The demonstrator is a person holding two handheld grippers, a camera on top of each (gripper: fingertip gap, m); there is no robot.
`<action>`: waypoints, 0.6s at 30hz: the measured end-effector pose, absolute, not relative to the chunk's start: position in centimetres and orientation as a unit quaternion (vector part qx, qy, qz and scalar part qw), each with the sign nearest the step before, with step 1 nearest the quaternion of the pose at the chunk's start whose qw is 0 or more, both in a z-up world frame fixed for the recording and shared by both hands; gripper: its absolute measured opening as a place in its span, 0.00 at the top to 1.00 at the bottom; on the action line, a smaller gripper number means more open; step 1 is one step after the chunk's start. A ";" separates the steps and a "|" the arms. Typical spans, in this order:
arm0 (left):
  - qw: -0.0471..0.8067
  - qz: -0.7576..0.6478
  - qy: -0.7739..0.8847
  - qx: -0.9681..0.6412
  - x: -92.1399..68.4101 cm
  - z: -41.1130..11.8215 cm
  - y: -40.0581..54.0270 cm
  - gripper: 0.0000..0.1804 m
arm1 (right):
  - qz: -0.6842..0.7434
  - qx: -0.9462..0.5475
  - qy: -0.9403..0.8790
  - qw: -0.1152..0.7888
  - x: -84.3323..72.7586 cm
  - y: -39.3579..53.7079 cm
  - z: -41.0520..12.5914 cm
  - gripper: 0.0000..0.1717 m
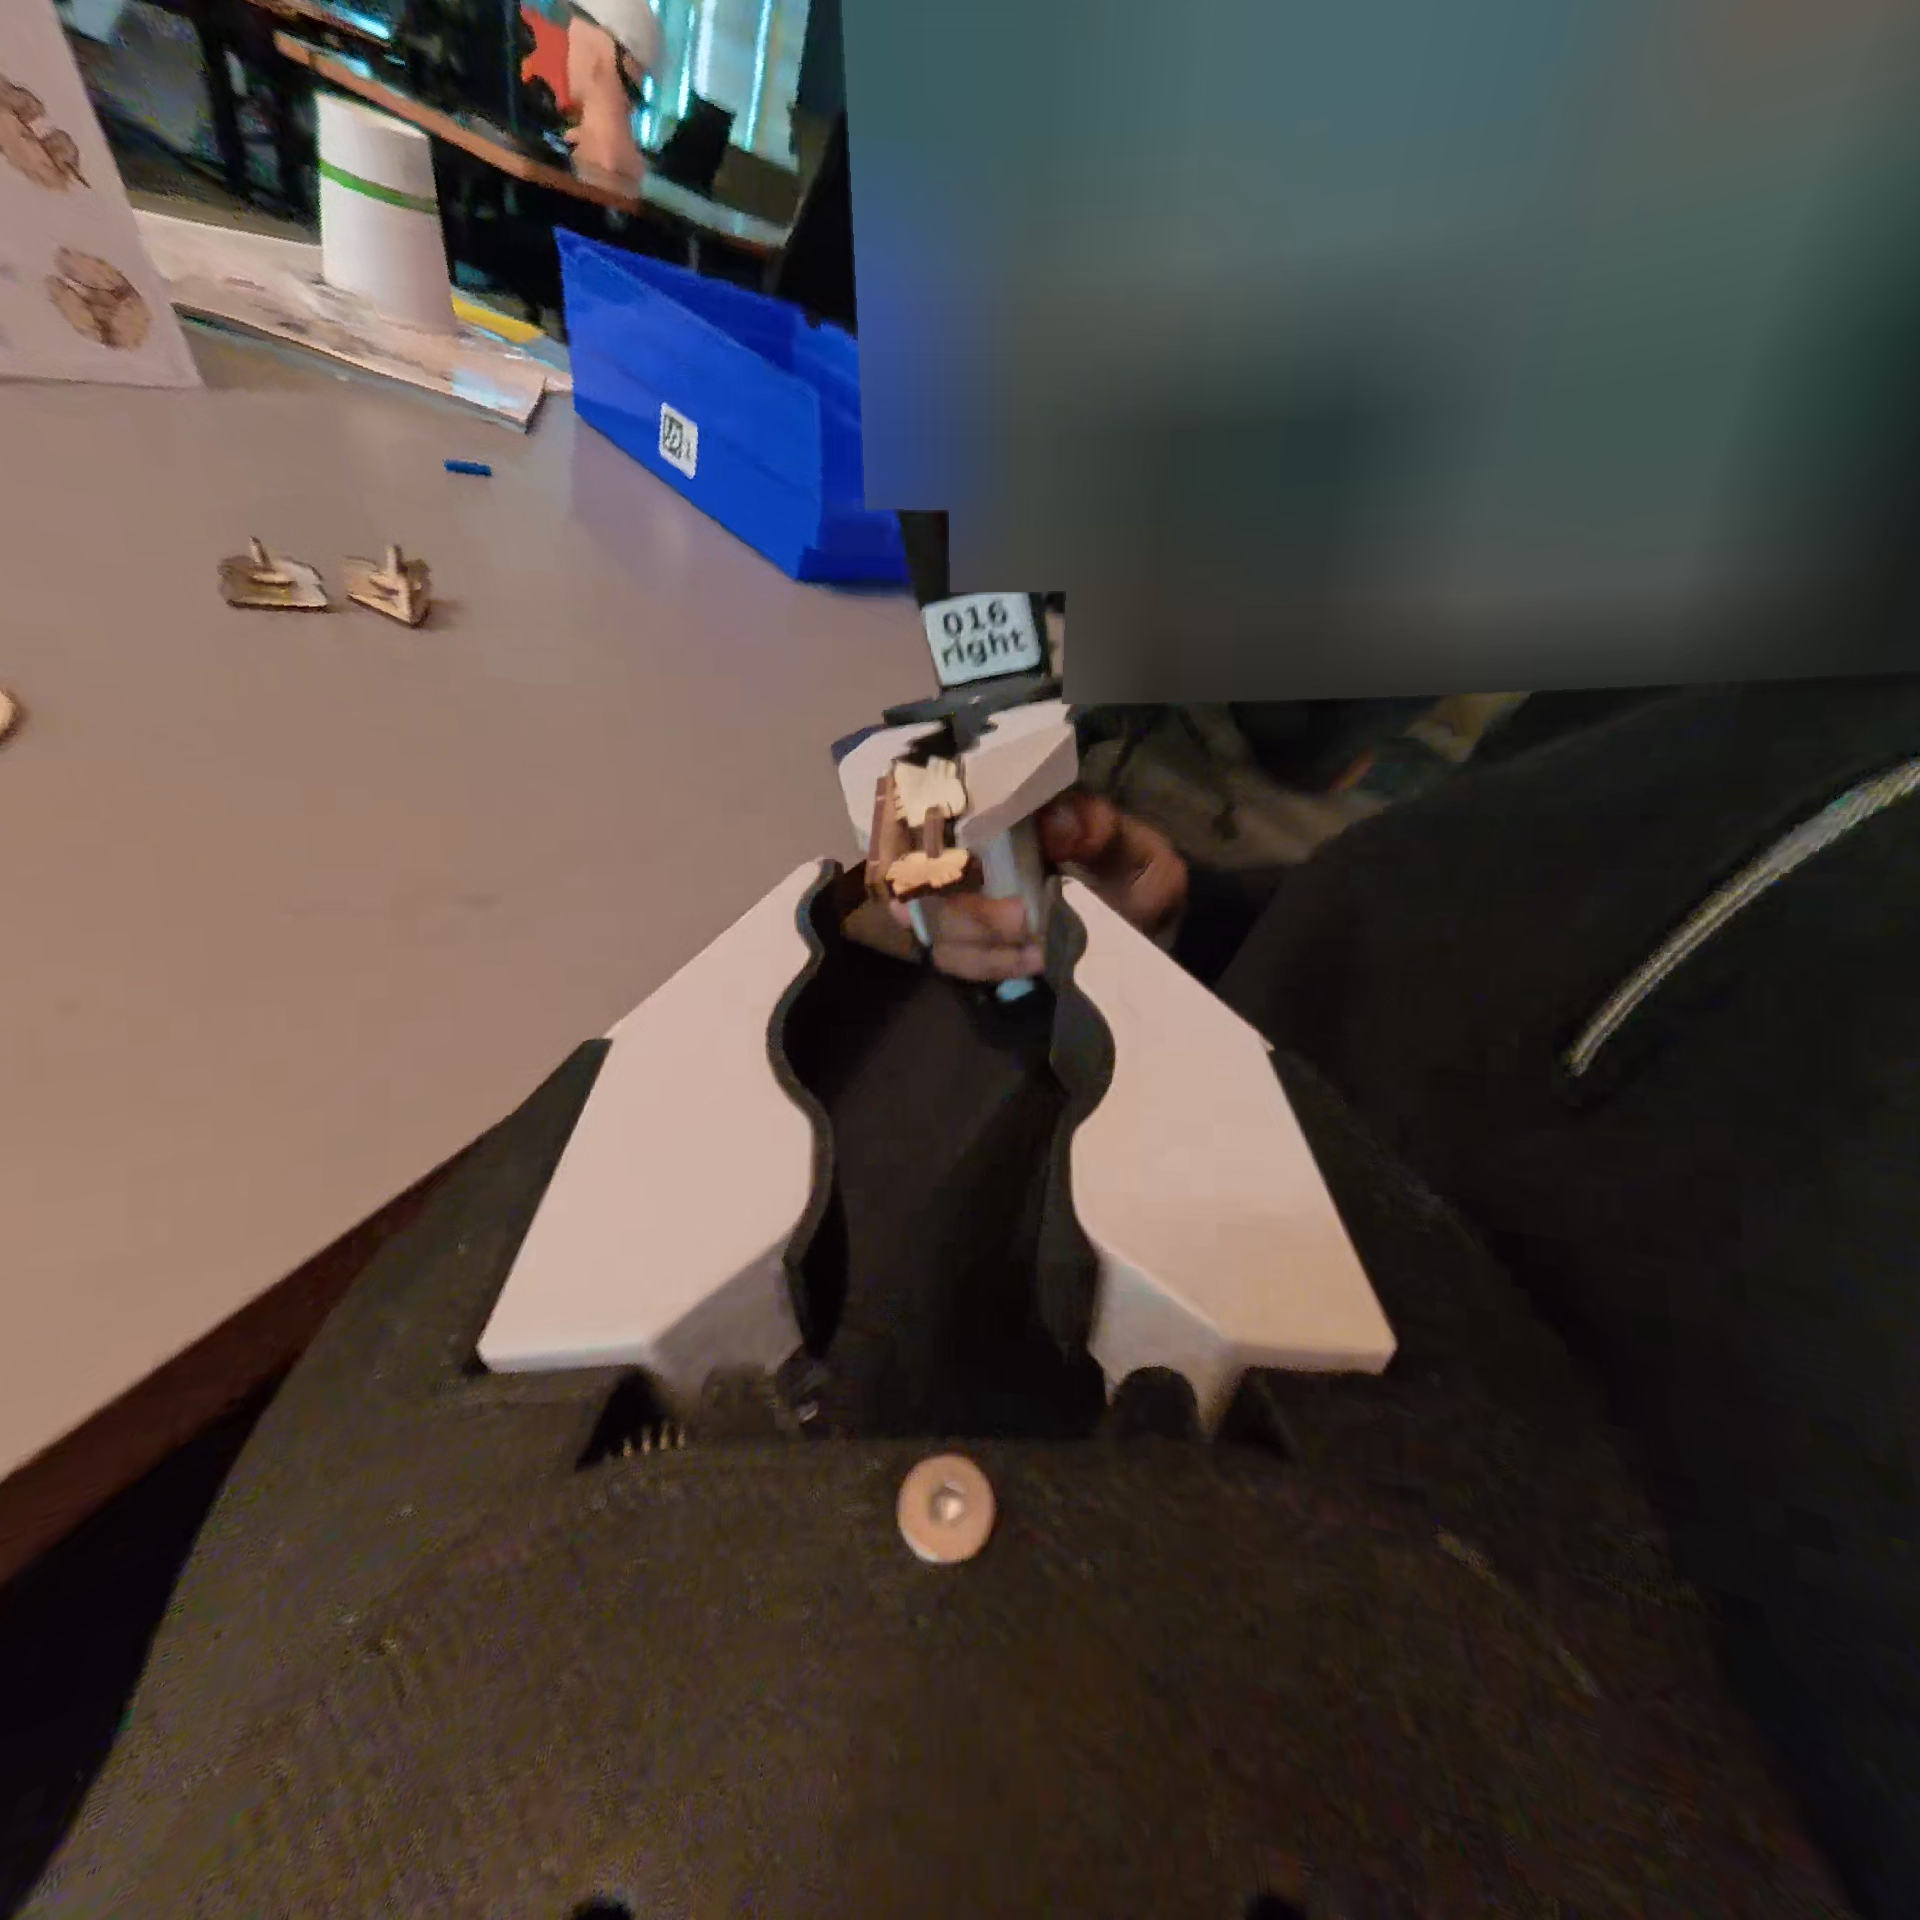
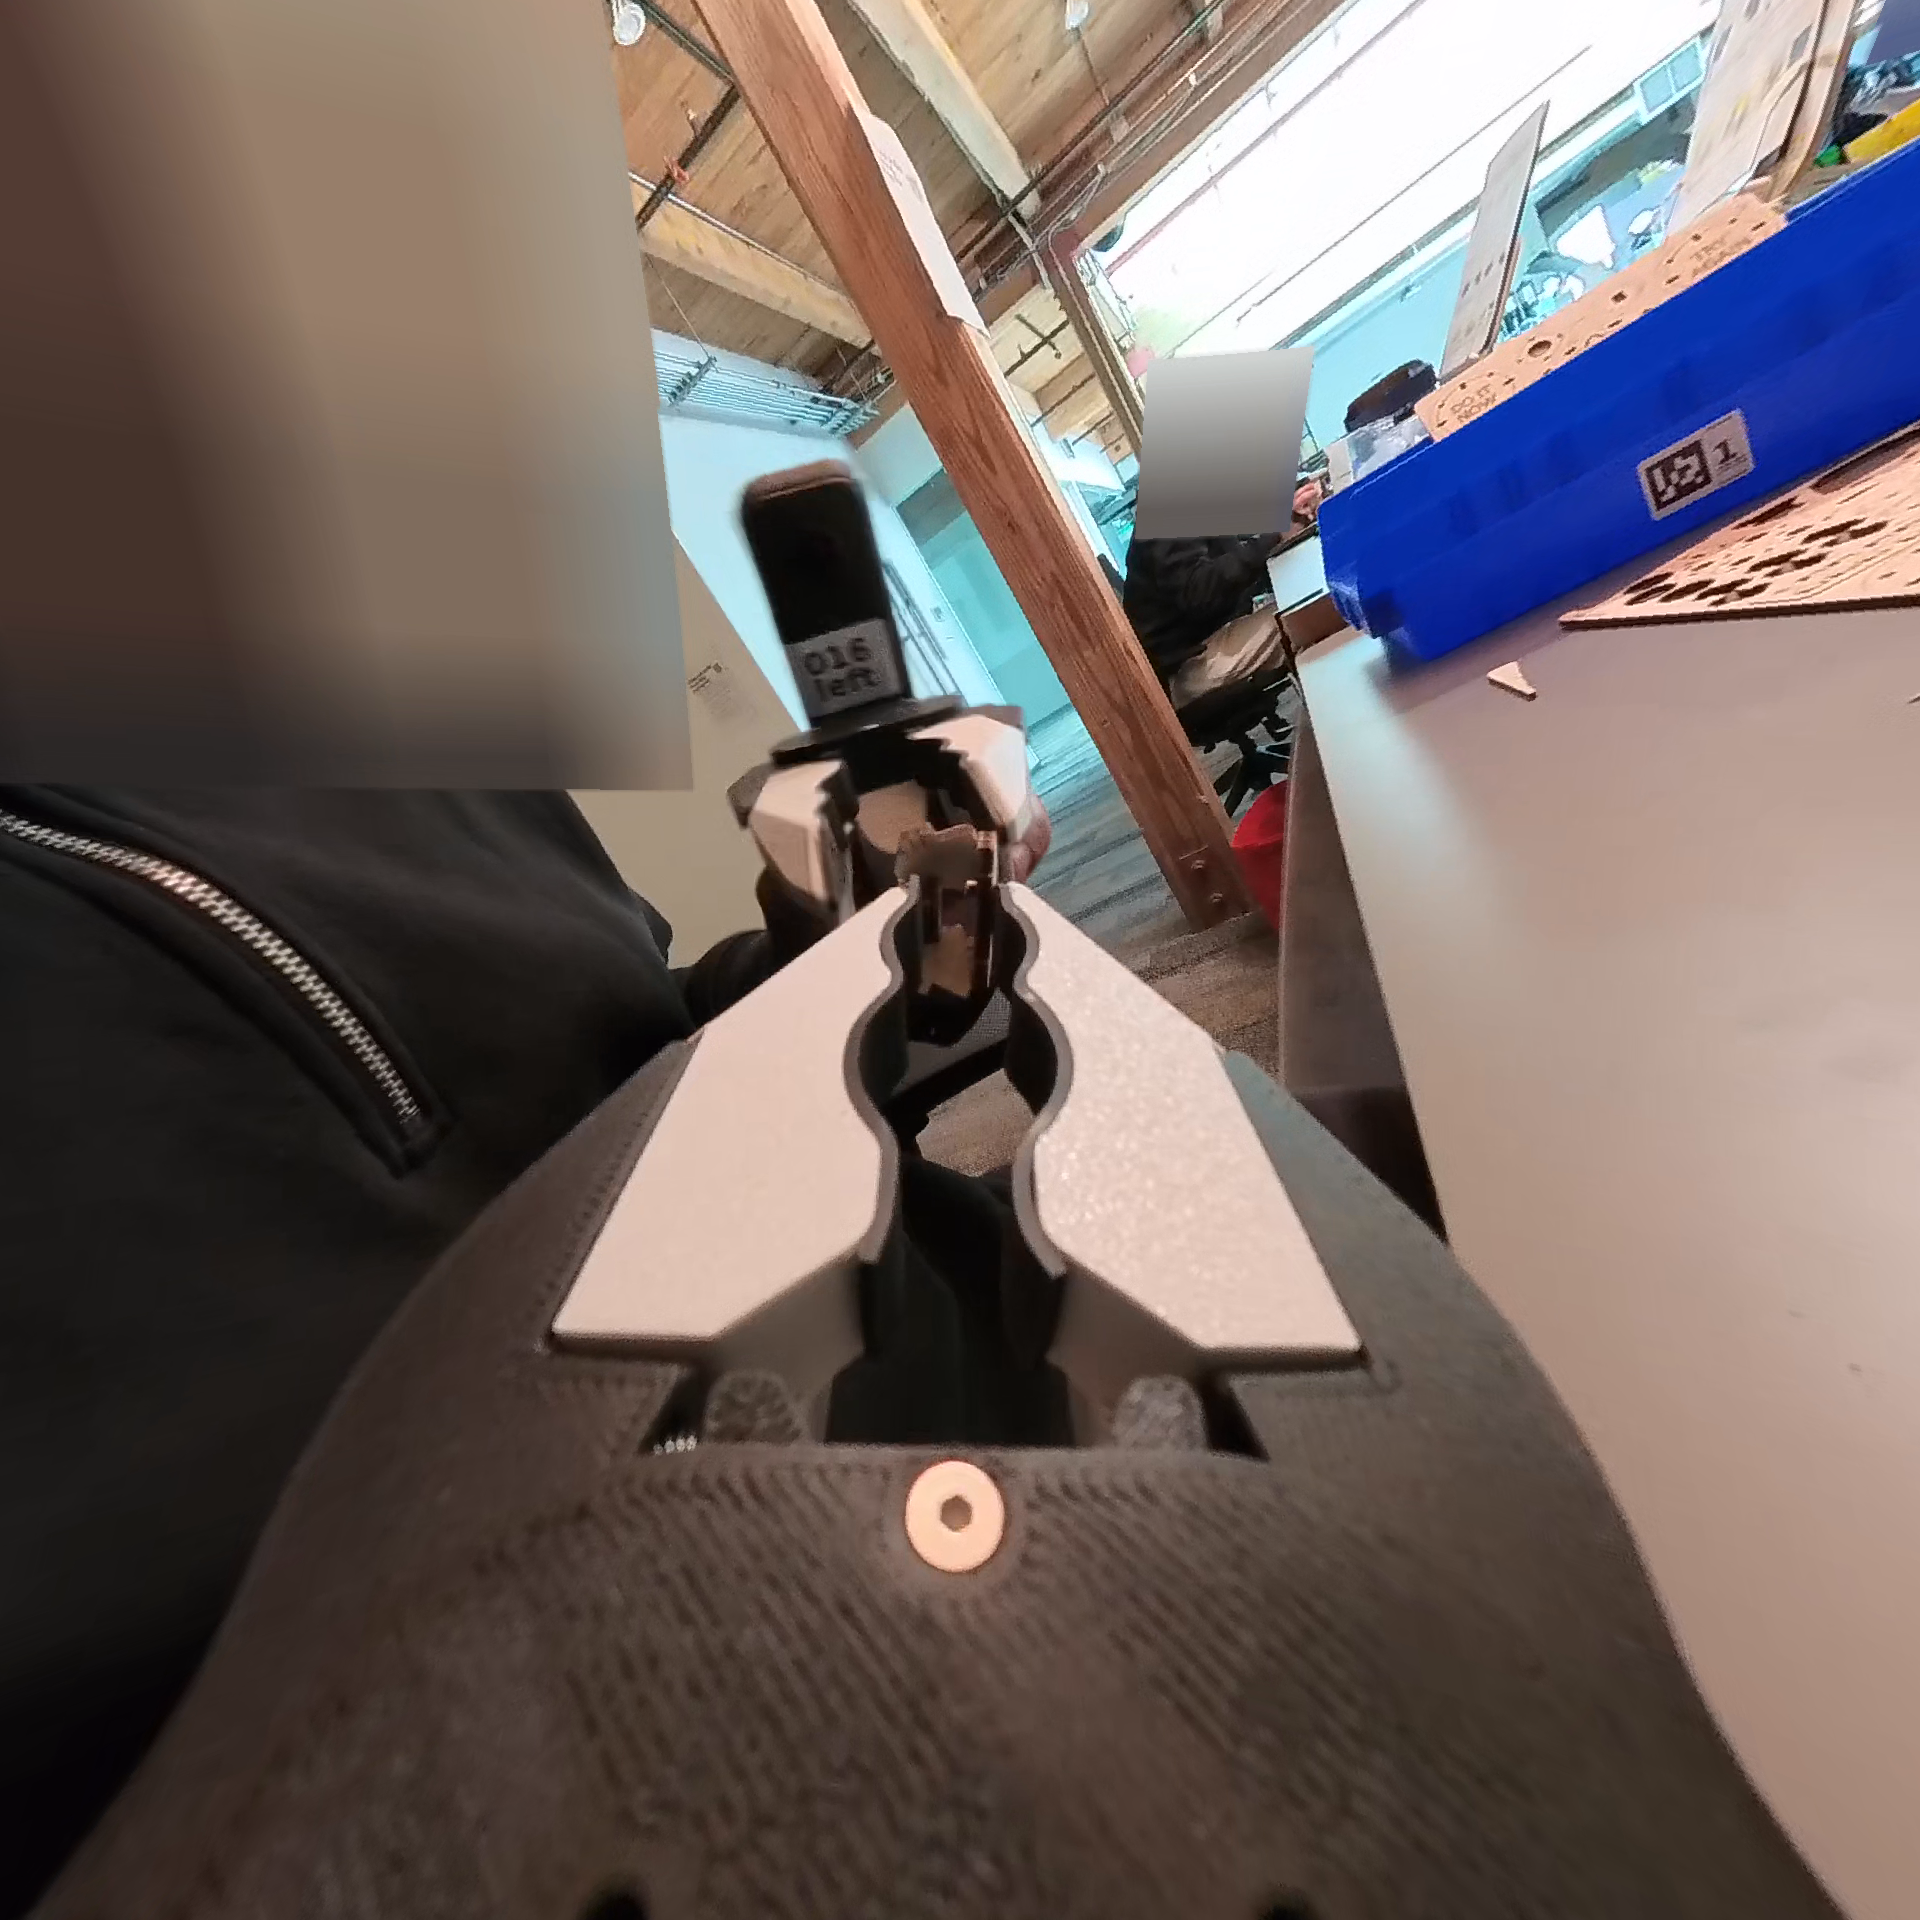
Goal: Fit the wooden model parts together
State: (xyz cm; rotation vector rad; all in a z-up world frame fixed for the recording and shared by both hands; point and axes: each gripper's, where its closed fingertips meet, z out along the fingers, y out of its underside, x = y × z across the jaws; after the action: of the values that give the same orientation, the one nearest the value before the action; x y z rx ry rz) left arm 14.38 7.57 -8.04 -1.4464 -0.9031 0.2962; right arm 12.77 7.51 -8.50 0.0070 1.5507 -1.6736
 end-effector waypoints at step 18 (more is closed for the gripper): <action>0.777 -0.215 -0.442 -0.392 13.9 -7.7 8.5 0.93 | -0.679 -0.074 0.648 0.338 14.1 8.0 -8.1 0.94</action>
State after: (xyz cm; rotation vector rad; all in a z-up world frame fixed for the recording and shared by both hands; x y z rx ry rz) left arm 13.93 8.48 -7.72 -0.8489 -0.9567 -0.4645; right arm 14.12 7.98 -8.06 -0.1921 1.6870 -1.7691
